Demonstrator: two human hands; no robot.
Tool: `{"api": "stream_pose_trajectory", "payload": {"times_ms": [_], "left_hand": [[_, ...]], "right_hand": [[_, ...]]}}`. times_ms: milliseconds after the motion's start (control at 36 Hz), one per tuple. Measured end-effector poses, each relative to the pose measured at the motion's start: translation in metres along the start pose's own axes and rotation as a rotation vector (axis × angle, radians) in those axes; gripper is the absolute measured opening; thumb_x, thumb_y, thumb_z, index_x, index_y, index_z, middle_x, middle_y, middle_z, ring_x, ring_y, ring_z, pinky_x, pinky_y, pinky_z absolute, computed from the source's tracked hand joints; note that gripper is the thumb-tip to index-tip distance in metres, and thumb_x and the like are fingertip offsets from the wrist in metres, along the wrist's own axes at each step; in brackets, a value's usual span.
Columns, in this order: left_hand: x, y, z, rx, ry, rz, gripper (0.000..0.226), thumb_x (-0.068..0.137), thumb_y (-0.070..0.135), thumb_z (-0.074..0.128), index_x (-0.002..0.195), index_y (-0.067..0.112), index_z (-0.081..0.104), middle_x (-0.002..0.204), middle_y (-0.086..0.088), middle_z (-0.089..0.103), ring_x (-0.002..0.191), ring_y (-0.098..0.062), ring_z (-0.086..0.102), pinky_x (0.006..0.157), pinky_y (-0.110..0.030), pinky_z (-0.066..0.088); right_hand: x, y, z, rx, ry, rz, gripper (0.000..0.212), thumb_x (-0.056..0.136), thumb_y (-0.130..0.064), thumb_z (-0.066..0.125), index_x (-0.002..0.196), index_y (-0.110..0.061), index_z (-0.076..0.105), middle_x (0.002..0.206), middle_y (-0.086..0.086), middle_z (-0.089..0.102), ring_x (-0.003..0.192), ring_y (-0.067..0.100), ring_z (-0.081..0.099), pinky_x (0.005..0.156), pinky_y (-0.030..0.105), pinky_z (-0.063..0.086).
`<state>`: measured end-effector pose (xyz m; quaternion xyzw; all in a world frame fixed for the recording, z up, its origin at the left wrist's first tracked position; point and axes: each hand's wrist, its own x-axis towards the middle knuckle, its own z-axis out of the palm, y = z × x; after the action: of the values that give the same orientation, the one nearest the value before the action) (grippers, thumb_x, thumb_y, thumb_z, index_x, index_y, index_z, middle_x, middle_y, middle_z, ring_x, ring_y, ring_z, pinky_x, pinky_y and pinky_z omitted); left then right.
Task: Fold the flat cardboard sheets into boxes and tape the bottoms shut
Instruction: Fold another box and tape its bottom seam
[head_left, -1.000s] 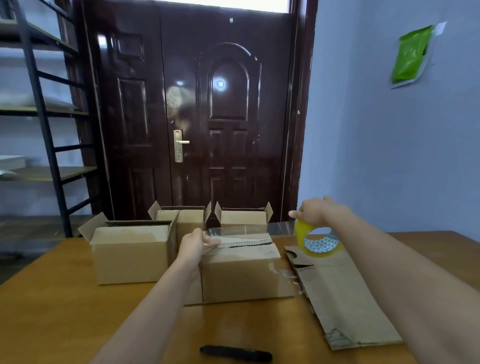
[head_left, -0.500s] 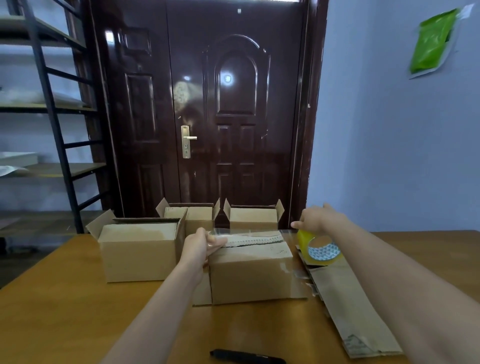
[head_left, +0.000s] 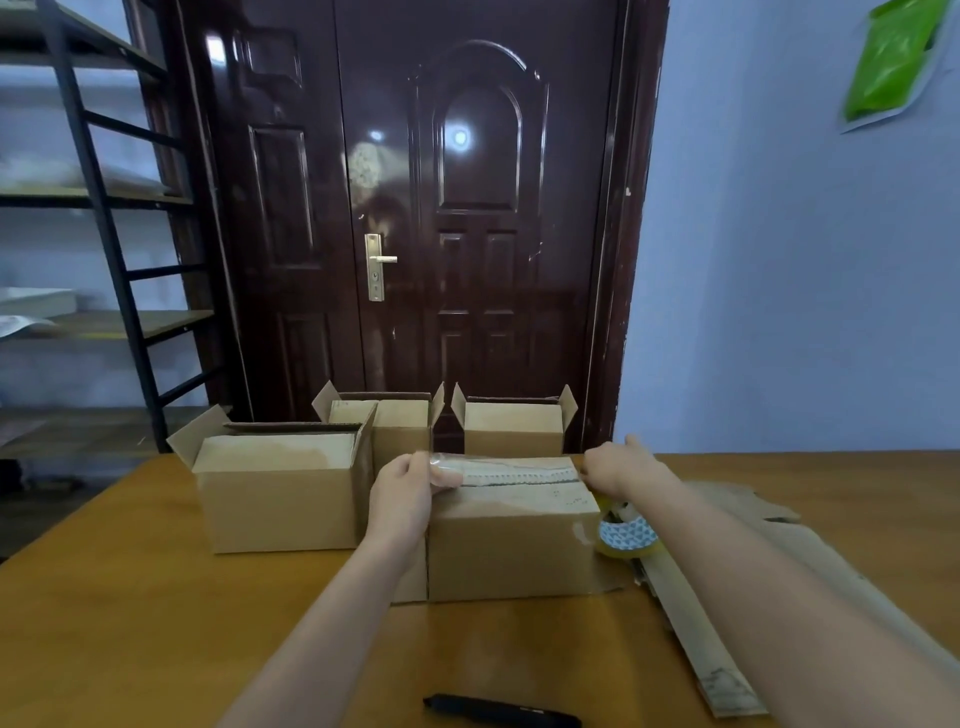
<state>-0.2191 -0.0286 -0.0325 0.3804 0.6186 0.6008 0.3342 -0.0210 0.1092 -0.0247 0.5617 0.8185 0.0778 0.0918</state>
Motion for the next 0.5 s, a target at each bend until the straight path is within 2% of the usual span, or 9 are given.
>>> {"api": "stream_pose_trajectory", "payload": {"times_ms": [56,139,194,278,333,417,444,500], "left_hand": [[0.000,0.000,-0.002,0.017,0.005,0.023,0.028,0.090,0.014,0.046,0.085,-0.001,0.069,0.099,-0.004,0.065,0.091,-0.014,0.053,0.065,-0.024,0.037],[0.004,-0.003,-0.005,0.053,0.033,0.042,0.030,0.089,0.012,0.043,0.070,0.006,0.065,0.096,-0.007,0.068,0.096,-0.019,0.057,0.066,-0.025,0.037],[0.004,-0.004,-0.006,0.088,0.057,0.049,0.028,0.090,0.011,0.042,0.067,0.007,0.059,0.090,-0.007,0.066,0.091,-0.019,0.056,0.065,-0.027,0.038],[0.002,-0.004,-0.007,0.111,0.066,0.061,0.030,0.093,0.010,0.040,0.066,0.009,0.052,0.086,-0.010,0.061,0.078,-0.015,0.052,0.061,-0.027,0.039],[0.002,-0.004,-0.009,0.105,0.052,0.059,0.029,0.094,0.011,0.039,0.069,0.009,0.054,0.079,-0.010,0.059,0.072,-0.017,0.052,0.061,-0.028,0.042],[0.005,-0.002,-0.012,0.116,0.038,0.031,0.030,0.095,0.015,0.039,0.073,0.008,0.058,0.070,-0.007,0.056,0.070,-0.021,0.052,0.063,-0.033,0.045],[0.007,-0.001,-0.012,0.125,0.033,0.024,0.030,0.095,0.015,0.039,0.072,0.009,0.058,0.068,-0.006,0.056,0.069,-0.022,0.052,0.064,-0.035,0.045],[0.008,0.000,-0.013,0.145,0.022,0.013,0.032,0.095,0.018,0.041,0.068,0.010,0.057,0.066,-0.005,0.057,0.069,-0.023,0.053,0.067,-0.037,0.046]], "right_hand": [[0.000,-0.003,0.001,0.019,0.015,0.006,0.024,0.100,-0.018,0.028,0.088,-0.017,0.049,0.088,-0.001,0.054,0.106,0.023,0.056,0.108,0.042,0.021],[-0.001,-0.004,0.002,0.014,0.033,0.007,0.025,0.099,-0.014,0.029,0.091,-0.018,0.051,0.088,-0.001,0.054,0.107,0.023,0.056,0.111,0.043,0.019],[-0.003,-0.006,0.002,0.001,0.037,0.018,0.030,0.098,-0.010,0.029,0.100,-0.017,0.058,0.090,0.001,0.057,0.109,0.023,0.056,0.112,0.044,0.018],[-0.005,-0.008,0.003,-0.017,0.038,0.032,0.034,0.097,-0.008,0.029,0.110,-0.014,0.060,0.105,0.003,0.066,0.111,0.023,0.055,0.114,0.044,0.015],[-0.006,-0.009,0.004,-0.027,0.040,0.027,0.032,0.097,-0.006,0.030,0.103,-0.015,0.059,0.104,0.003,0.066,0.111,0.023,0.056,0.114,0.044,0.016],[-0.008,-0.010,0.003,-0.033,0.040,0.024,0.030,0.095,-0.002,0.030,0.077,-0.014,0.050,0.093,0.001,0.064,0.109,0.024,0.056,0.112,0.042,0.020],[-0.008,-0.011,0.003,-0.035,0.041,0.027,0.031,0.094,-0.001,0.029,0.073,-0.015,0.047,0.090,0.001,0.063,0.109,0.024,0.057,0.113,0.042,0.020],[-0.008,-0.011,0.004,-0.040,0.041,0.034,0.032,0.094,0.000,0.028,0.088,-0.011,0.057,0.099,0.003,0.066,0.110,0.024,0.056,0.114,0.043,0.017]]}}
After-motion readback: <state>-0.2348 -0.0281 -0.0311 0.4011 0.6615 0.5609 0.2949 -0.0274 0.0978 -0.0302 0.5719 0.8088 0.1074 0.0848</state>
